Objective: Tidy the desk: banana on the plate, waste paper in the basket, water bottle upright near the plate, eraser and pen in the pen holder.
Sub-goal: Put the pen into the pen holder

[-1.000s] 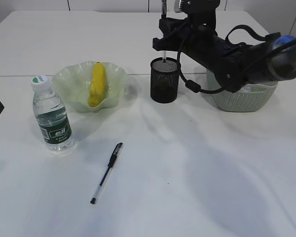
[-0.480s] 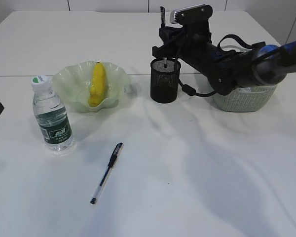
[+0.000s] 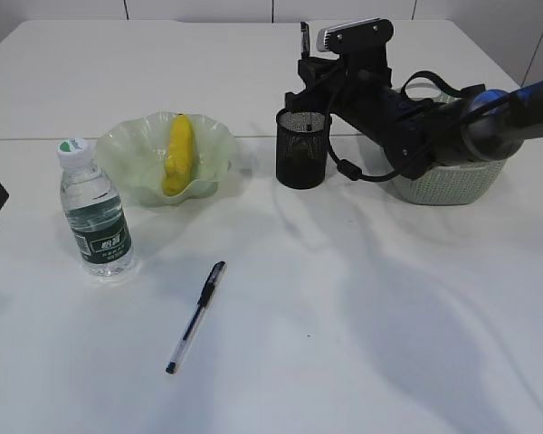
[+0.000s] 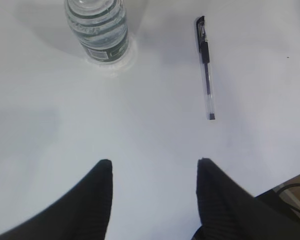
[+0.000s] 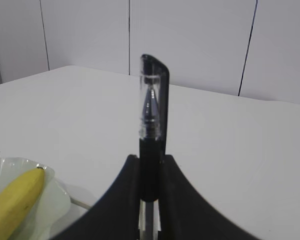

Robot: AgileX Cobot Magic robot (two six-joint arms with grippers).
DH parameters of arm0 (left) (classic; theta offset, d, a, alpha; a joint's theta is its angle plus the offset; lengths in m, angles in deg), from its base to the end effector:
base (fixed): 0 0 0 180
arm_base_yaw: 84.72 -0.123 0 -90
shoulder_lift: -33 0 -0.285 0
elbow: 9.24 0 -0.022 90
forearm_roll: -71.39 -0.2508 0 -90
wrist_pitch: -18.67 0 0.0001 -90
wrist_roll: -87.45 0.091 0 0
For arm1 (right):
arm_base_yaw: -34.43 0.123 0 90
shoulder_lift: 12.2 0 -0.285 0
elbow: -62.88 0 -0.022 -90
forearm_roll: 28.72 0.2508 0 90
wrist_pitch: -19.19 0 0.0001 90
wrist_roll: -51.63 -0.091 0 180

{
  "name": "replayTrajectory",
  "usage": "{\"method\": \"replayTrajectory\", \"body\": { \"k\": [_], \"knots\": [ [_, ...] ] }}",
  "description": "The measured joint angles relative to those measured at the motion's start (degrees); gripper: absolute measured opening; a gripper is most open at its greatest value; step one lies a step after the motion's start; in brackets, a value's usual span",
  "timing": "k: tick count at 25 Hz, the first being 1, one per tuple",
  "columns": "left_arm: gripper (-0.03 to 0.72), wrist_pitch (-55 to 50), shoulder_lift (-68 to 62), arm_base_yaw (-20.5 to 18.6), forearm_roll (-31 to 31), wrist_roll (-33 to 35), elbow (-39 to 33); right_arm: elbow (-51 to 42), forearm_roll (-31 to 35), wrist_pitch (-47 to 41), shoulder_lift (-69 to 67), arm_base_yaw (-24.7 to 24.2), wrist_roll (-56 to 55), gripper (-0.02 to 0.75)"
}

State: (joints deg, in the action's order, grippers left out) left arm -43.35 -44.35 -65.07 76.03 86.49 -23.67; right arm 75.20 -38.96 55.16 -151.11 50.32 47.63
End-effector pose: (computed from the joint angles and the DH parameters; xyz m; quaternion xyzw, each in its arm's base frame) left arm 0.2135 -0.0831 0.3338 0.1478 0.9620 -0.0790 0.2158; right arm 0.4973 0.1514 0.1767 -0.1611 0.6951 0.1076 0.6923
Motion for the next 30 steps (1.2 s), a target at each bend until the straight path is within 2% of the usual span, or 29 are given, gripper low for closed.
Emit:
{"method": "replayTrajectory", "body": {
  "k": [9,12,15,18,30],
  "knots": [
    [0.381,0.18,0.00,0.00,0.45,0.08,0.00,0.00,0.00,0.00,0.00,-0.13,0.00,0.069],
    [0.381,0.27,0.00,0.00,1.18,-0.02,0.00,0.00,0.00,0.00,0.00,-0.13,0.00,0.135],
    [0.381,0.27,0.00,0.00,1.54,-0.02,0.00,0.00,0.00,0.00,0.00,-0.13,0.00,0.251],
    [0.381,1.01,0.00,0.00,1.62,-0.02,0.00,0.00,0.00,0.00,0.00,-0.13,0.00,0.310],
    [0.381,2.25,0.00,0.00,1.66,-0.02,0.00,0.07,-0.26,-1.88,0.44,-0.13,-0.54,0.327]
  ]
}}
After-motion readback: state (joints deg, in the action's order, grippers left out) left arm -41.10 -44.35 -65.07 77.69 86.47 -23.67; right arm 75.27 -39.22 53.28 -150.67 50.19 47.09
